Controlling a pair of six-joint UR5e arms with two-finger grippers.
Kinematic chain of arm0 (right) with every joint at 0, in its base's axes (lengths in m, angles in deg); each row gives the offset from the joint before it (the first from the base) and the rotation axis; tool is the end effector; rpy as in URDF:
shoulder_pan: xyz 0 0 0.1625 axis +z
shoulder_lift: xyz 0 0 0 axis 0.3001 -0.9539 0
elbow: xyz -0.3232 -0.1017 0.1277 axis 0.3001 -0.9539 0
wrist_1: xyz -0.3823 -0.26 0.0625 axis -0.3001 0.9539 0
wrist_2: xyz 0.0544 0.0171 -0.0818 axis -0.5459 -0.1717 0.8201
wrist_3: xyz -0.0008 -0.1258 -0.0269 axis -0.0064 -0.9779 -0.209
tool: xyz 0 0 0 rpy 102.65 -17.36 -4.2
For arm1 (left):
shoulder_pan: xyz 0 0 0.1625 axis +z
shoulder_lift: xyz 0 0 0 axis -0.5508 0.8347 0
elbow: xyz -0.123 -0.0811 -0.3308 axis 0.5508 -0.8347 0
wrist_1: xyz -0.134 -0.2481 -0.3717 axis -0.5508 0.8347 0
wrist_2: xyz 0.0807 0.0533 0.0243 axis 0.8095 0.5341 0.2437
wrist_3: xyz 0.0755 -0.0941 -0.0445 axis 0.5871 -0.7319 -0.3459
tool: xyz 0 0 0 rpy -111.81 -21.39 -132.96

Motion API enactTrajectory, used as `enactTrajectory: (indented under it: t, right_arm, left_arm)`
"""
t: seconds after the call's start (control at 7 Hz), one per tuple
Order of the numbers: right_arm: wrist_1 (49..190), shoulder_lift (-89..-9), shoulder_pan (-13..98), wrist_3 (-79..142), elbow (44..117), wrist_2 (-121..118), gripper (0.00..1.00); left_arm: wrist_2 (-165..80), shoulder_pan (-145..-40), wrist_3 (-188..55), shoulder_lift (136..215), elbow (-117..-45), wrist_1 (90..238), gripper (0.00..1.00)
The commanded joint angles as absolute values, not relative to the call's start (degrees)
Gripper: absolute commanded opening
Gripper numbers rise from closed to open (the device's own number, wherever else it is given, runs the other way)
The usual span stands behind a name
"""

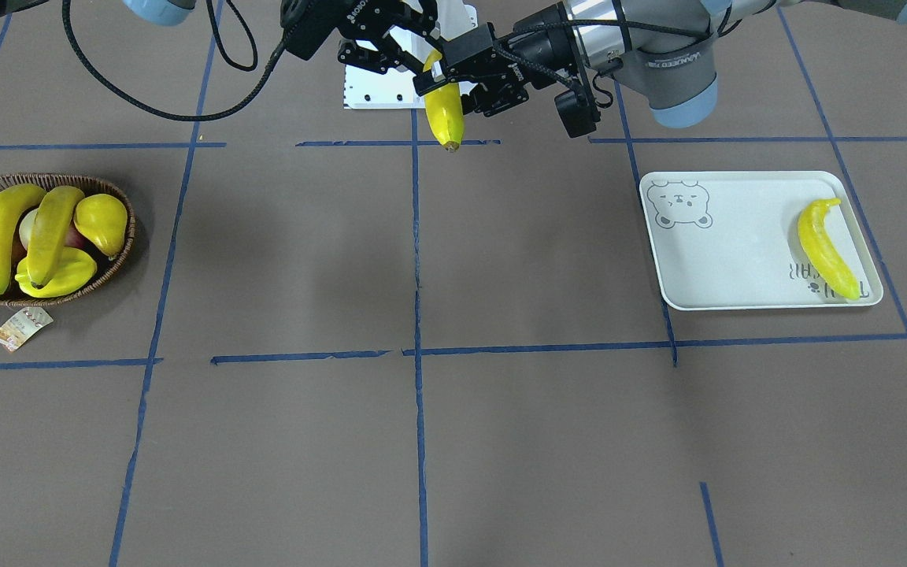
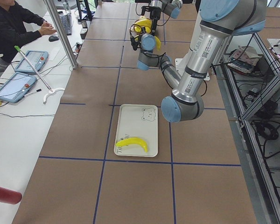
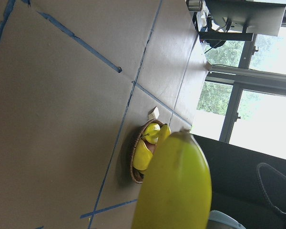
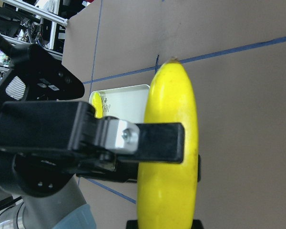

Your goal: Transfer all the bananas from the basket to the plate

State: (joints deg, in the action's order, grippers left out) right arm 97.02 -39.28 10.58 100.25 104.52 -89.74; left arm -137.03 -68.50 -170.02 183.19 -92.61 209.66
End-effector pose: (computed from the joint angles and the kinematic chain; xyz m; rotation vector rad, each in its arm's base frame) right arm -0.4340 -0.3296 -0.0061 0.1832 -1.6112 0.0099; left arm 0.4318 -0.3968 0.0649 -0.1817 1.9066 -0.3008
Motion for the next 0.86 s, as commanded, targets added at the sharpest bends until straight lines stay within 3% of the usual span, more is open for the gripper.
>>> enactTrajectory:
  t: [0.0, 0.14, 0.71]
  right_arm:
    - [97.1, -39.3, 10.5, 100.3, 104.5, -89.7, 0.13]
    - [97.1, -39.3, 10.5, 100.4, 104.4, -89.7, 0.99]
    - [97.1, -39.4, 10.6, 100.5, 105.2, -89.7, 1.00]
  left_arm:
    - [-137.0, -68.6, -169.9, 182.8, -92.7, 209.7, 0.00]
    - [-137.2, -68.7, -169.9, 182.8, -93.1, 209.7, 0.00]
    - [-137.5, -69.2, -169.9, 182.5, -93.2, 209.5, 0.00]
